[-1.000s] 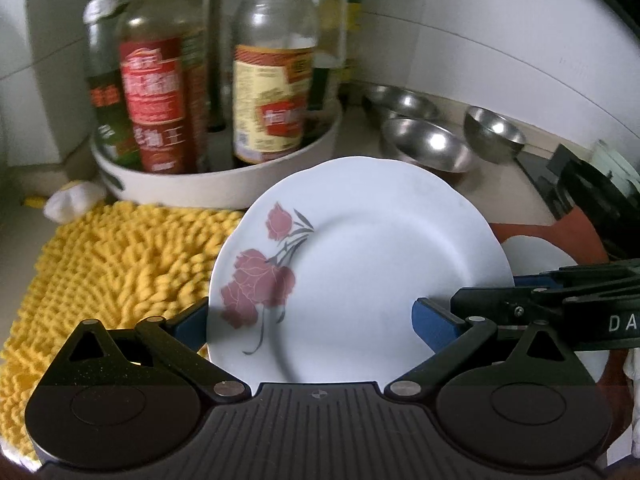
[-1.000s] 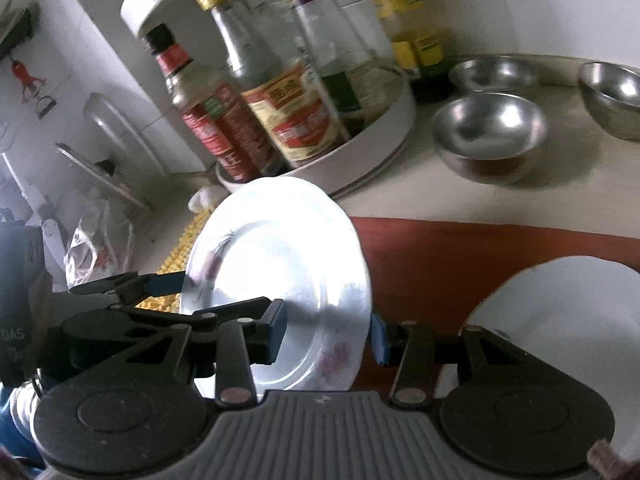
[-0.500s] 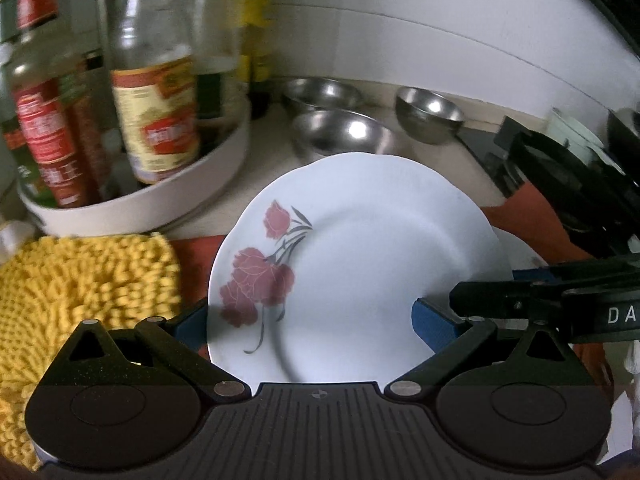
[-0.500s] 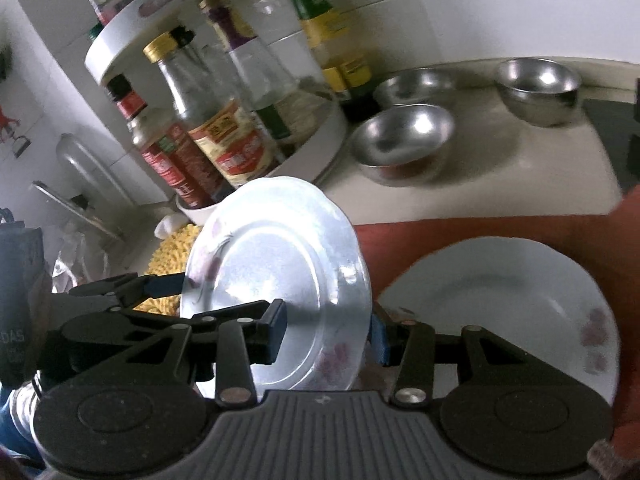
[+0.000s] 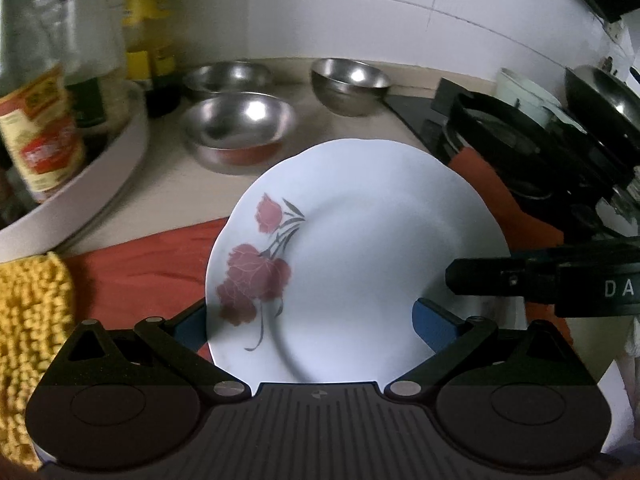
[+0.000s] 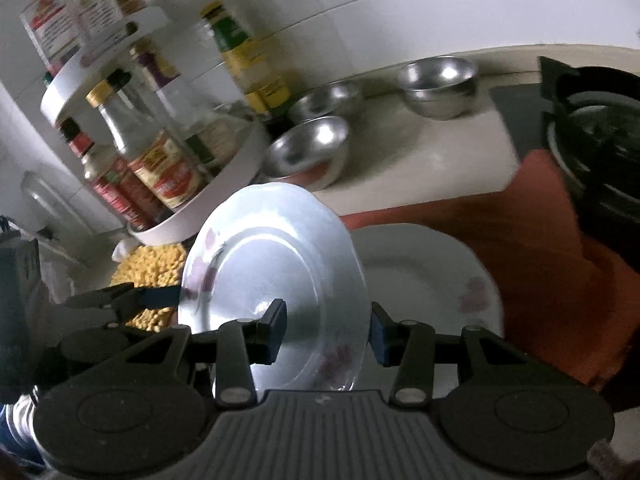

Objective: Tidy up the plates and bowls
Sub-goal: 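Lower the small plate onto the stack and open the left gripper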

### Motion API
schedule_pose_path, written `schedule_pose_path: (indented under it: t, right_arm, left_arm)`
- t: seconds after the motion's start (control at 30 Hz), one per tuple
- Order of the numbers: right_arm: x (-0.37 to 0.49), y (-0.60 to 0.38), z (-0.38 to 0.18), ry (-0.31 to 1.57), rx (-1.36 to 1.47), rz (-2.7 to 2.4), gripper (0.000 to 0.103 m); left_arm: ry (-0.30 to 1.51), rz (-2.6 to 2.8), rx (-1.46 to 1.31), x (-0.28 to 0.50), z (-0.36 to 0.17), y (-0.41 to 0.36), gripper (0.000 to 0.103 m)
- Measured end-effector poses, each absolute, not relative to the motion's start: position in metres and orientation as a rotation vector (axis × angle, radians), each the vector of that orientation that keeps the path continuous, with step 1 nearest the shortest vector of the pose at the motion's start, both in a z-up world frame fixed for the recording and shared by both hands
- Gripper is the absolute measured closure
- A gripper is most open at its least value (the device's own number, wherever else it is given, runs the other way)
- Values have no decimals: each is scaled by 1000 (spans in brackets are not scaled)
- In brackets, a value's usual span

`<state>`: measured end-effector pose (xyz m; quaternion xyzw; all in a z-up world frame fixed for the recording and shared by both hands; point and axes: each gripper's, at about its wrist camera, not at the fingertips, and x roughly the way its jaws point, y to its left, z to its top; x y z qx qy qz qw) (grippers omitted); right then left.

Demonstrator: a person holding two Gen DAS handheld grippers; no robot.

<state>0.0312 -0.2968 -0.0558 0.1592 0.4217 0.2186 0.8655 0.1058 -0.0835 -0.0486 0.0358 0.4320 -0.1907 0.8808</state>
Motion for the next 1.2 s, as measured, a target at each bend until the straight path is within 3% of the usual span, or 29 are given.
schedule_pose_path:
  t: [1.2]
  right_arm:
    - [50, -352, -71, 921, 267, 354, 61]
  left_arm:
    - [906, -478, 101, 131, -48, -125, 2]
